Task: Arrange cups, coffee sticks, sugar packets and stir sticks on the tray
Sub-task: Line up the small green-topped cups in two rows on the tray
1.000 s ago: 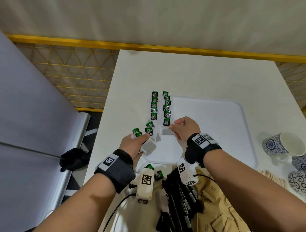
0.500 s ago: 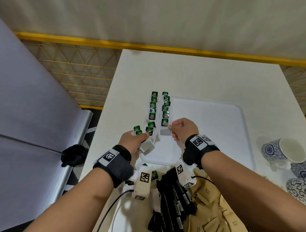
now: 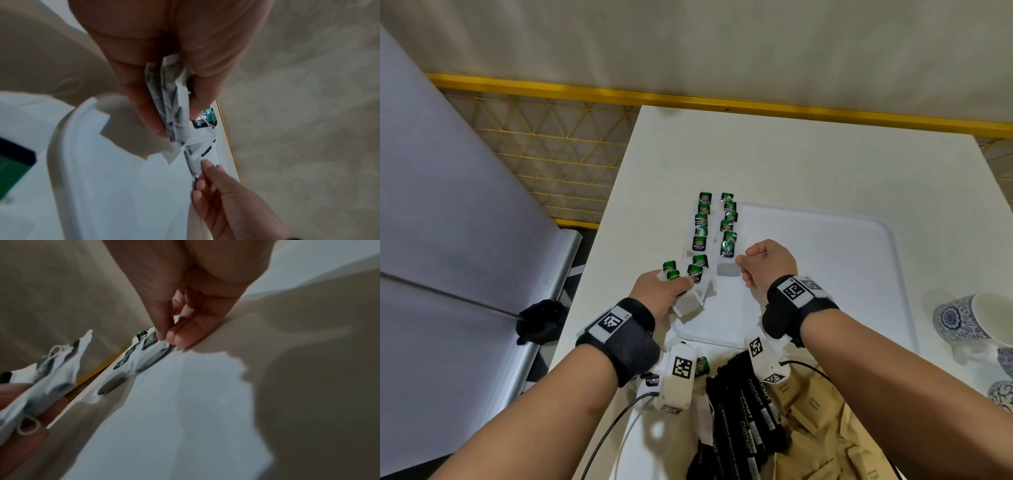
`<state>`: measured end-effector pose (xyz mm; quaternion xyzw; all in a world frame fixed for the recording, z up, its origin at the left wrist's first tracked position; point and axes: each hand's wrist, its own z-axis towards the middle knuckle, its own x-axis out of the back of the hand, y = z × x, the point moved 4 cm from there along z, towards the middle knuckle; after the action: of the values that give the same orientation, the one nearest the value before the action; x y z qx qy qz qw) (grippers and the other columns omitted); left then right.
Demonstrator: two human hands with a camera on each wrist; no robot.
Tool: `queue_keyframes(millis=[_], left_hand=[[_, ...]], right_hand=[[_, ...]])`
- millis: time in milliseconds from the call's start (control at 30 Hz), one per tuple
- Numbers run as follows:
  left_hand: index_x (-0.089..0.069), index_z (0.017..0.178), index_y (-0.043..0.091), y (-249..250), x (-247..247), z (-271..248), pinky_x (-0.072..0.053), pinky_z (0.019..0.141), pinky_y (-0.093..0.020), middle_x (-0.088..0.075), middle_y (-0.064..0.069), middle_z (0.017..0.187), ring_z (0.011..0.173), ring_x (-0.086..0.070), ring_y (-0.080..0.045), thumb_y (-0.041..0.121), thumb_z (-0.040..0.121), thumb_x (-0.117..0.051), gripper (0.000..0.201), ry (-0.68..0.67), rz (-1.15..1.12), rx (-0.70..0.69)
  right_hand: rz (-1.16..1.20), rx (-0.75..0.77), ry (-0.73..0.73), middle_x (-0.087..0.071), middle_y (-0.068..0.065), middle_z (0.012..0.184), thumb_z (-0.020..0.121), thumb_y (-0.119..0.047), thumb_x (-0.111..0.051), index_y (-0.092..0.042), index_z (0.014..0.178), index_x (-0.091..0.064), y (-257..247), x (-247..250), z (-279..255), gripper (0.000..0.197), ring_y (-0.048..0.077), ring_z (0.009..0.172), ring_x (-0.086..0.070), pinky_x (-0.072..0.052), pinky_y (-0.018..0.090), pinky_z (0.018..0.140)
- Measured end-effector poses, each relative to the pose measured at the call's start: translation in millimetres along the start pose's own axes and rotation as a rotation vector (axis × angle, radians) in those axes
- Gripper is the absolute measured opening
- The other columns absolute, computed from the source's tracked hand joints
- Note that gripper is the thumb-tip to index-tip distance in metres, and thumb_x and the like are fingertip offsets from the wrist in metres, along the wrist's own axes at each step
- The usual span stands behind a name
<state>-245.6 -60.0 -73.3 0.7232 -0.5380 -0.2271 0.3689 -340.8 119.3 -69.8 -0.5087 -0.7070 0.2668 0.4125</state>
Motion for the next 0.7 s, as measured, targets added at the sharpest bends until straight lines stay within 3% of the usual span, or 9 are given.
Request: queue_keyframes(millis=[100, 200, 300, 400, 467, 567, 700], left_hand=[[-0.066, 0.082, 0.011, 2, 0, 2, -0.044, 0.047, -0.019, -0.068, -0.004, 0.075, 0.061, -0.059, -0.016, 0.012, 0.085, -0.068, 0.004, -0.001, 0.033, -0.003], [-0.066, 0.081, 0.013, 1, -1, 4, -0.046, 0.055, -0.023, -0.068, -0.004, 0.078, 0.066, -0.061, -0.017, 0.012, 0.085, -0.067, 0.005, -0.002, 0.045, -0.009], [-0.068, 0.083, 0.014, 0, -2, 4, -0.052, 0.071, -0.032, -0.072, -0.005, 0.085, 0.076, -0.064, -0.022, 0.012, 0.085, -0.068, 0.003, -0.005, 0.026, -0.012], [-0.069, 0.085, 0.012, 0, -3, 3, -0.051, 0.070, -0.031, -0.072, -0.007, 0.086, 0.075, -0.064, -0.023, 0.012, 0.085, -0.068, 0.001, -0.019, 0.021, -0.017], [-0.069, 0.085, 0.011, 0, -2, 1, -0.052, 0.073, -0.033, -0.072, -0.010, 0.088, 0.077, -0.064, -0.024, 0.010, 0.085, -0.068, 0.001, -0.027, 0.022, -0.020], [-0.069, 0.079, 0.011, -2, 11, 1, -0.052, 0.079, -0.038, -0.071, -0.011, 0.086, 0.078, -0.063, -0.026, 0.007, 0.084, -0.067, 0.007, 0.046, -0.001, -0.032], [-0.065, 0.073, 0.013, -7, 33, 3, -0.048, 0.073, -0.035, -0.068, -0.010, 0.079, 0.078, -0.061, -0.027, 0.010, 0.084, -0.069, 0.011, 0.123, -0.044, -0.016]], right_hand=[[-0.044, 0.016, 0.011, -0.059, 0.008, 0.065, 0.081, -0.011, -0.069, -0.018, 0.075, -0.051, 0, -1, -1, 0.020, 0.022, 0.055, -0.051, -0.046, 0.028, 0.051], [-0.016, 0.070, 0.031, -0.063, 0.006, 0.074, 0.082, -0.014, -0.065, -0.018, 0.079, -0.061, -2, 3, -10, 0.006, 0.022, 0.061, -0.054, -0.049, 0.029, 0.056], [-0.086, 0.196, -0.125, -0.070, -0.003, 0.084, 0.088, -0.024, -0.062, -0.020, 0.095, -0.070, -4, -1, -27, 0.012, 0.012, 0.071, -0.061, -0.052, 0.025, 0.067], [-0.073, 0.192, -0.290, -0.066, -0.003, 0.076, 0.089, -0.024, -0.065, -0.016, 0.106, -0.067, 0, -13, -42, 0.019, 0.009, 0.066, -0.058, -0.048, 0.016, 0.057], [-0.037, 0.142, -0.318, -0.062, 0.004, 0.068, 0.089, -0.017, -0.066, -0.009, 0.100, -0.066, 2, -18, -44, 0.014, 0.016, 0.061, -0.054, -0.044, 0.018, 0.051], [-0.024, 0.081, -0.309, -0.058, 0.009, 0.063, 0.089, -0.015, -0.066, -0.008, 0.094, -0.065, 3, -20, -43, 0.008, 0.021, 0.061, -0.050, -0.045, 0.025, 0.052], [-0.051, 0.040, -0.317, -0.056, 0.010, 0.063, 0.091, -0.013, -0.062, -0.010, 0.083, -0.062, 1, -27, -42, 0.008, 0.021, 0.057, -0.048, -0.044, 0.026, 0.051]])
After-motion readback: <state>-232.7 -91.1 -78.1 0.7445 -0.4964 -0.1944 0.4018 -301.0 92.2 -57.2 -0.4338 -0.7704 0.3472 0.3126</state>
